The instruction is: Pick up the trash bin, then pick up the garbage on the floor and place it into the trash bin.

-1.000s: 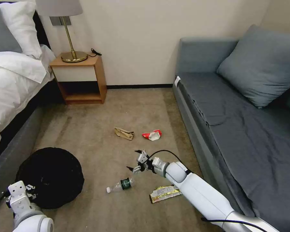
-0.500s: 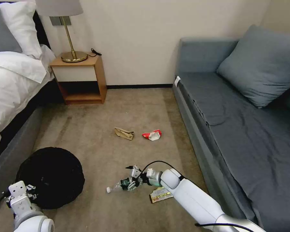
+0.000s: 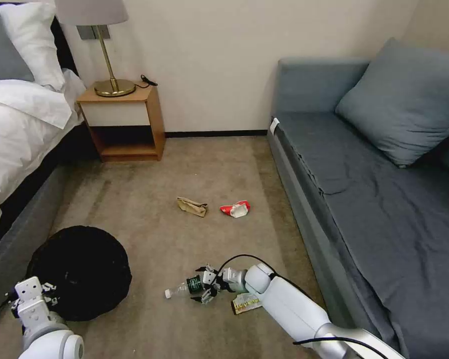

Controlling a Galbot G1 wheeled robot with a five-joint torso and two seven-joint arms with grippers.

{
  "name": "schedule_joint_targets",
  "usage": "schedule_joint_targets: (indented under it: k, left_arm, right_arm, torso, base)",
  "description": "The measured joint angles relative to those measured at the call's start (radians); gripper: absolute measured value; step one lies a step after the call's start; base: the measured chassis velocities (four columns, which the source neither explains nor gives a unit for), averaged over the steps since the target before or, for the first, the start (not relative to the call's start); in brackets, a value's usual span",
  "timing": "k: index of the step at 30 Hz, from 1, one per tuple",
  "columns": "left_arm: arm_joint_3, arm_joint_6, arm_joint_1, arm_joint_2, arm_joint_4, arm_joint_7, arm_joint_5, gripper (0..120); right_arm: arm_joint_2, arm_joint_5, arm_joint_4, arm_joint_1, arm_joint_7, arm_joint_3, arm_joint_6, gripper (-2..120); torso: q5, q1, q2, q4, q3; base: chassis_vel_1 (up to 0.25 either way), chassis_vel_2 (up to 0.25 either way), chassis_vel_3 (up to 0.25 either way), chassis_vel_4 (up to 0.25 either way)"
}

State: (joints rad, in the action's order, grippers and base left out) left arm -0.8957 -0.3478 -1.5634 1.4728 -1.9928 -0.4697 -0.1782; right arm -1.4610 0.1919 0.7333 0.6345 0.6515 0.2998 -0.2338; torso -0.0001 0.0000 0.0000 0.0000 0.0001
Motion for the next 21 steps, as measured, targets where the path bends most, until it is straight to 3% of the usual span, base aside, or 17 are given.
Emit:
schedule_joint_targets:
  k: [14,21]
  left_arm:
    - [0.0,0.013,-0.004,0.002,0.006,0.001,-0.003,1]
    - [0.0,0.016,-0.003,0.003,0.01,0.001,-0.006,1]
  right_arm:
    - [-0.035,0.057,-0.066,-0.01,-0.012,-0.02,-0.028,100]
    - [-0.038,0.069,-0.071,-0.009,-0.012,-0.029,-0.032,80]
  torso:
    - [0.0001,0.0,0.0,0.0,0.0]
    - [0.0,0.0,0.0,0.0,0.0]
  base:
    - [0.0,0.0,0.0,0.0]
    - [0.0,0.0,0.0,0.0]
